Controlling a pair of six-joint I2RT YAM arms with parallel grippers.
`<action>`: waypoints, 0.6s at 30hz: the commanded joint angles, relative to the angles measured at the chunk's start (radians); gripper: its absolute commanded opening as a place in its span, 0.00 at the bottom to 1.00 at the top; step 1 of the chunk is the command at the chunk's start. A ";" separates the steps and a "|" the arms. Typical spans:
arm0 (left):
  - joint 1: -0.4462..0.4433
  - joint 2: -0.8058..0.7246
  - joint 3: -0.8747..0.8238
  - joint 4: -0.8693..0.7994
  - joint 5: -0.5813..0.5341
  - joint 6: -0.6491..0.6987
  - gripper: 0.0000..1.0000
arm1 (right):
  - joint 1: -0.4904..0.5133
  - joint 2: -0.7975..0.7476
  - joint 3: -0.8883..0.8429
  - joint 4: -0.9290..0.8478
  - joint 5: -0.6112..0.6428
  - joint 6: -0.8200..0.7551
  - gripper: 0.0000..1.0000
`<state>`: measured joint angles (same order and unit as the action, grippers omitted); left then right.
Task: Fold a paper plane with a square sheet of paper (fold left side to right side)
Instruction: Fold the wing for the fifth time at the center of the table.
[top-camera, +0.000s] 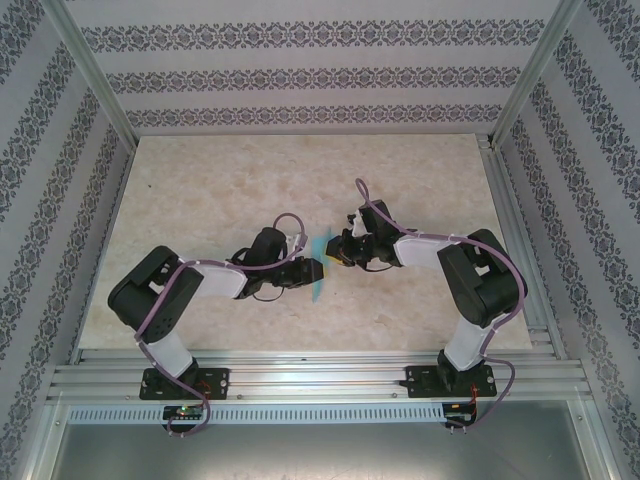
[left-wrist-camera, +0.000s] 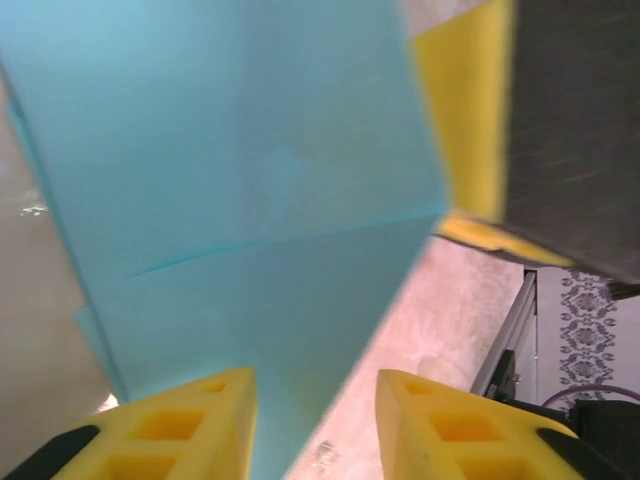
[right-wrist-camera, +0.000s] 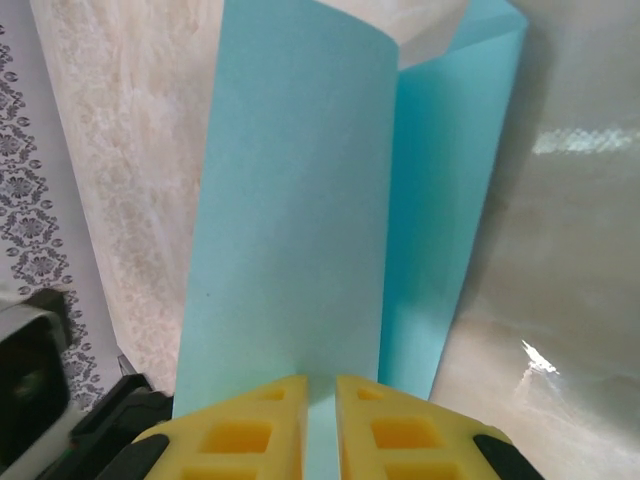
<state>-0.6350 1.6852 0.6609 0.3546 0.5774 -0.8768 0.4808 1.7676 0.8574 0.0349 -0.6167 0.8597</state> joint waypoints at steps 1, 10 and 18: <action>0.012 -0.059 0.041 -0.116 -0.022 0.076 0.42 | 0.003 0.024 0.023 -0.009 0.020 0.001 0.16; 0.012 -0.047 0.132 -0.272 -0.064 0.167 0.55 | 0.005 0.024 0.034 -0.019 0.018 -0.003 0.16; 0.020 -0.002 0.206 -0.333 -0.093 0.207 0.53 | 0.005 0.021 0.034 -0.028 0.018 -0.007 0.16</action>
<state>-0.6342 1.6585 0.8337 0.0696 0.5060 -0.7139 0.4828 1.7805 0.8707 0.0124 -0.6102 0.8631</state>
